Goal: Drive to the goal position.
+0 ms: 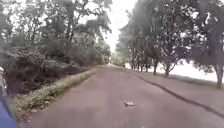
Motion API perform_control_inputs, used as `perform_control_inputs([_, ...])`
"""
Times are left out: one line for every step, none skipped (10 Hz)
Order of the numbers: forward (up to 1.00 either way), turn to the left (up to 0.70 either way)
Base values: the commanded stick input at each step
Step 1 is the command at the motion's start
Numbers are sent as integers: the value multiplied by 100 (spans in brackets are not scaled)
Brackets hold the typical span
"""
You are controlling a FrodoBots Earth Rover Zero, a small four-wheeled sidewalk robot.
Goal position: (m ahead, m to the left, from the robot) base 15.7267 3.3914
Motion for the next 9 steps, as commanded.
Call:
perform_control_inputs([70,-1])
perform_control_inputs([70,-1])
perform_control_inputs([70,-1])
perform_control_inputs([70,-1])
perform_control_inputs([70,-1])
perform_control_inputs([70,-1])
perform_control_inputs([70,-1])
perform_control_inputs([70,-1])
perform_control_inputs([70,-1])
